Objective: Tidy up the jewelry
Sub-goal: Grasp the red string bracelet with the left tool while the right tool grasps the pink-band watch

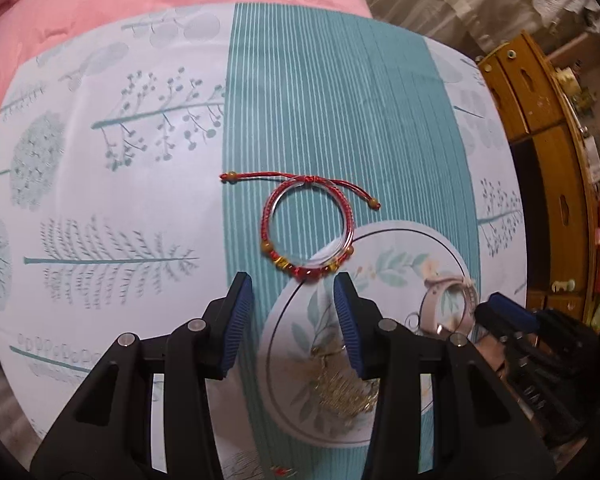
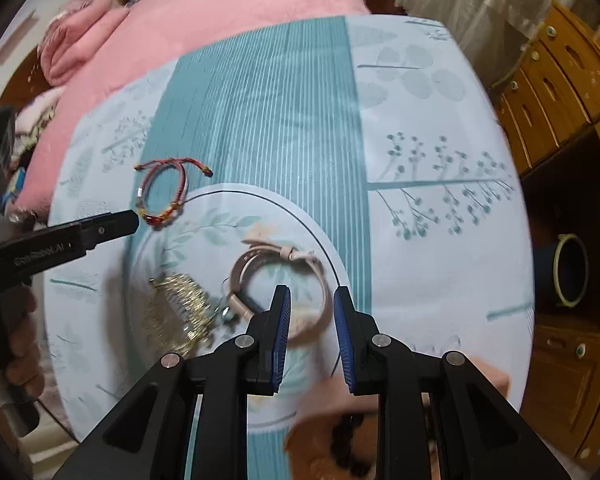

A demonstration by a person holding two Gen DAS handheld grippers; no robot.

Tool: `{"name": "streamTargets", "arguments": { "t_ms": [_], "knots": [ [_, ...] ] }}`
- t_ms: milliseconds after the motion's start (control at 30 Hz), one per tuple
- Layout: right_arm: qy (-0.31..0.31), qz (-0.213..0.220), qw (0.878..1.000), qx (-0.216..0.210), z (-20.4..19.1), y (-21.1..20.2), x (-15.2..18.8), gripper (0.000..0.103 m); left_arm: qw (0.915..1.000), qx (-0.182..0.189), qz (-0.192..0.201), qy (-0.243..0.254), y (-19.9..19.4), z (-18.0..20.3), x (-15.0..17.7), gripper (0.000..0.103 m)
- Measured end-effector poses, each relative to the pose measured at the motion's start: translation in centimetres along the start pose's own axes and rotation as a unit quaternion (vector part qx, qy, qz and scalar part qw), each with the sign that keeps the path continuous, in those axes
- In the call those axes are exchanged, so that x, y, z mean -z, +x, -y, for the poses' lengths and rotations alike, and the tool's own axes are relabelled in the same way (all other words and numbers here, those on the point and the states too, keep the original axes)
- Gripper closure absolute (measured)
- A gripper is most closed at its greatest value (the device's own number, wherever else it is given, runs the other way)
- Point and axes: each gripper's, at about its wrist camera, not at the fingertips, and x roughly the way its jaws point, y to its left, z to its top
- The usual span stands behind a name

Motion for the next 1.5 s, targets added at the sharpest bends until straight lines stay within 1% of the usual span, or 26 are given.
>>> {"name": "streamTargets", "arguments": {
  "t_ms": [133,233,367,533,567,633,700,867,967,1067,1133,1200,1267,1333,1400,1500],
  "knots": [
    [-0.037,-0.008,0.999,0.008,-0.6,1.8,-0.9,0.081,0.9999,-0.001,-0.009,-0.014,1.3,0.7,-0.4,0.064],
    [-0.047,-0.014,0.999,0.006,-0.7,2.7,-1.4,0.081,0.9996,-0.009,-0.014,-0.022,2.0,1.0,-0.4,0.064],
    [-0.085,-0.006,0.996,0.012,-1.4,3.0,-1.6,0.081,0.9989,-0.015,-0.014,-0.042,2.5,1.1,-0.6,0.064],
    [-0.119,0.009,0.993,0.008,-2.5,3.1,-1.8,0.081,0.9961,-0.006,-0.016,-0.086,2.5,0.3,-1.0,0.064],
    [-0.124,0.011,0.992,0.009,-2.6,3.0,-1.7,0.085,0.9952,-0.003,-0.017,-0.096,2.4,-0.1,-1.1,0.064],
    [-0.133,0.015,0.991,0.018,-3.0,3.0,-1.4,0.096,0.9925,0.003,-0.018,-0.121,2.4,-0.5,-1.3,0.064],
    [-0.126,0.016,0.992,0.013,-2.9,2.9,-1.3,0.098,0.9891,0.007,-0.018,-0.146,2.5,-0.7,-1.3,0.064],
    [-0.094,0.017,0.995,-0.005,-2.1,2.7,-0.6,0.098,0.9825,0.014,-0.015,-0.185,2.4,-1.6,-1.0,0.064],
    [-0.070,0.021,0.997,-0.020,-1.2,2.0,0.1,0.098,0.9790,0.009,-0.014,-0.203,2.3,-1.9,-0.9,0.064],
    [-0.052,0.030,0.998,-0.029,-0.6,0.7,0.6,0.098,0.9733,0.003,-0.016,-0.229,2.4,-2.0,-0.9,0.065],
    [-0.045,0.038,0.998,-0.037,-0.3,-0.5,0.8,0.098,0.9705,-0.005,-0.019,-0.240,2.3,-2.2,-1.0,0.069],
    [-0.036,0.047,0.997,-0.050,0.0,-1.8,1.2,0.098,0.9694,-0.025,-0.023,-0.243,2.3,-2.1,-1.1,0.076],
    [-0.028,0.062,0.996,-0.060,0.2,-3.4,1.7,0.098,0.9683,-0.050,-0.026,-0.243,2.4,-1.8,-1.3,0.087],
    [-0.022,0.070,0.995,-0.067,0.5,-4.4,2.2,0.098,0.9671,-0.072,-0.033,-0.242,2.6,-1.5,-1.5,0.092],
    [-0.012,0.077,0.994,-0.079,0.9,-5.5,2.9,0.098,0.9674,-0.080,-0.039,-0.237,2.7,-1.2,-1.8,0.094],
    [-0.008,0.080,0.994,-0.077,0.7,-6.2,4.0,0.098,0.9719,-0.085,-0.049,-0.214,2.9,-0.5,-2.1,0.096]
  ]
}}
